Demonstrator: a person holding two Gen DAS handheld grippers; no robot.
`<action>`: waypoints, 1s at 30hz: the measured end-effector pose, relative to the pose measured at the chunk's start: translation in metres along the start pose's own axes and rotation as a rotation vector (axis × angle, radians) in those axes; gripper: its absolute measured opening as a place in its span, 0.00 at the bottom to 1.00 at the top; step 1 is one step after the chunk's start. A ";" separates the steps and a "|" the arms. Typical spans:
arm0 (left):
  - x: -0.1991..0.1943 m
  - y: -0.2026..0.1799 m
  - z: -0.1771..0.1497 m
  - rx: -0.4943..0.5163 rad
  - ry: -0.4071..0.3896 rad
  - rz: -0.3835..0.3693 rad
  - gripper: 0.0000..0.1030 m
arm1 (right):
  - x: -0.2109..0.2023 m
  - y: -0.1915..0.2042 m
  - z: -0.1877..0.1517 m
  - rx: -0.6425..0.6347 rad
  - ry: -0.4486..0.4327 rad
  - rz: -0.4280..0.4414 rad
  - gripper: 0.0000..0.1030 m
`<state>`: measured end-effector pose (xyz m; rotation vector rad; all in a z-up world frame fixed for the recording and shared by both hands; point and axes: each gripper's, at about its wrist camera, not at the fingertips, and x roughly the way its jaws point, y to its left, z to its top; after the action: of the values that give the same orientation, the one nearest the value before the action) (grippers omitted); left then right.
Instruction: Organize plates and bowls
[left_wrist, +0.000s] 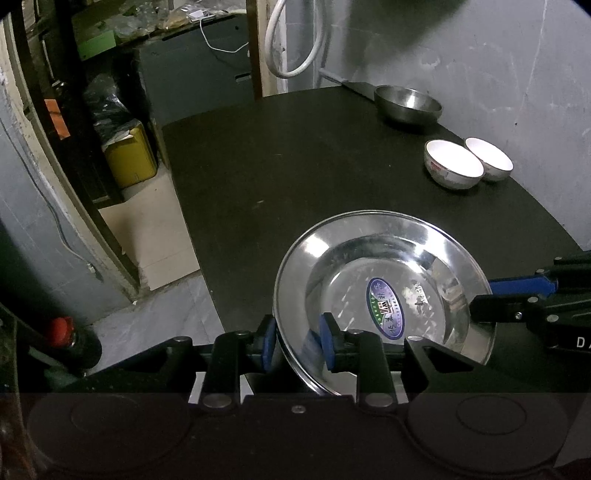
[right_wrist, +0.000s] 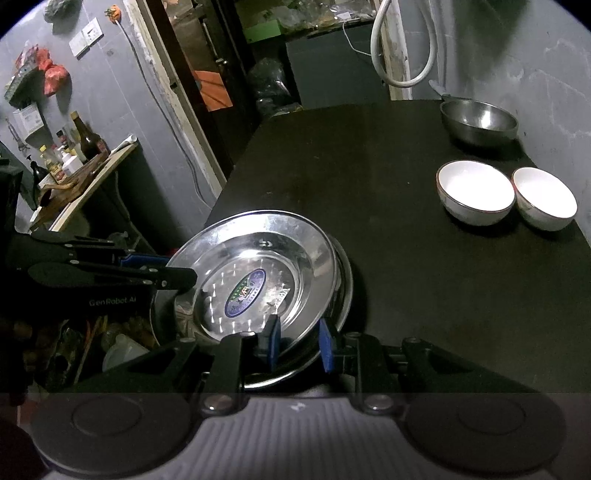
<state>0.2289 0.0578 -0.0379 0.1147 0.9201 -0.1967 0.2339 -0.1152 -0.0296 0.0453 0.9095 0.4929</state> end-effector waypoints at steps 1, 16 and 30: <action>0.001 -0.001 0.000 0.001 0.001 0.001 0.27 | 0.000 0.000 0.000 0.001 0.001 -0.001 0.25; 0.005 0.001 0.001 0.008 0.012 0.001 0.27 | 0.002 0.002 0.000 0.010 0.008 -0.004 0.25; 0.008 0.000 0.001 0.026 0.013 0.008 0.28 | 0.004 0.001 0.000 0.011 0.008 -0.006 0.25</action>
<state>0.2339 0.0566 -0.0436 0.1444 0.9305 -0.2009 0.2351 -0.1127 -0.0326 0.0505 0.9201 0.4828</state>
